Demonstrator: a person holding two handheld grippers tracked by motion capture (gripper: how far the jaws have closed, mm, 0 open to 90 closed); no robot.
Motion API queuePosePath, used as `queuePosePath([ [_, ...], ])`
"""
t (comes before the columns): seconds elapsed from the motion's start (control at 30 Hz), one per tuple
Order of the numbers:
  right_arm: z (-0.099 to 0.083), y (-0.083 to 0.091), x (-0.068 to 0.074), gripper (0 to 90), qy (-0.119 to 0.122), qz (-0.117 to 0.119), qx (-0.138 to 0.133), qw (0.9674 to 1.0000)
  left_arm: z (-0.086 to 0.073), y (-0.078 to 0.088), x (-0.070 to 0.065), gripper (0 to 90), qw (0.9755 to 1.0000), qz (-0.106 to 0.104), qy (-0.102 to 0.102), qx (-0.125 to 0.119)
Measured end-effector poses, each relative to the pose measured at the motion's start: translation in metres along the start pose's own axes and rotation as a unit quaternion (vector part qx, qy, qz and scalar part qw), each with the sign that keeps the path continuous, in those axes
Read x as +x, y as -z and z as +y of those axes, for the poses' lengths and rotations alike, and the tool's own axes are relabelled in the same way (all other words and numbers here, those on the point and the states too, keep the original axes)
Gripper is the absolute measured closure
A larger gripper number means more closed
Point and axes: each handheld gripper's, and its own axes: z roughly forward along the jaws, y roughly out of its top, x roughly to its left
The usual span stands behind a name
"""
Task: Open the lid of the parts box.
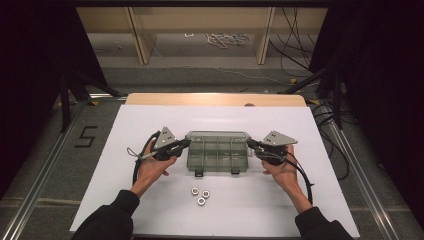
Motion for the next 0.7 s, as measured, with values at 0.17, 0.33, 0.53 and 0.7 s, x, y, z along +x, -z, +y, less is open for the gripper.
queuePosePath([
  [0.17,-0.0002,-0.0035,-0.0025,87.0,-0.002,-0.004,-0.003,1.0000,0.0007,0.0007,0.0001,87.0,1.0000,0.003,0.001,-0.002],
  [0.33,-0.0003,-0.0069,-0.0023,86.2,0.001,-0.001,0.003,1.0000,0.0010,0.0010,0.0007,87.1,1.0000,0.001,0.001,-0.003],
  [0.53,-0.0002,-0.0061,-0.0018,83.4,0.003,-0.002,0.007,1.0000,0.0020,0.0010,0.0000,87.4,1.0000,-0.002,0.005,-0.006],
  [0.7,-0.0017,-0.0018,-0.0029,75.0,-0.004,0.005,0.014,0.9999,0.0029,0.0022,0.0000,88.2,1.0000,-0.001,0.006,-0.005],
])
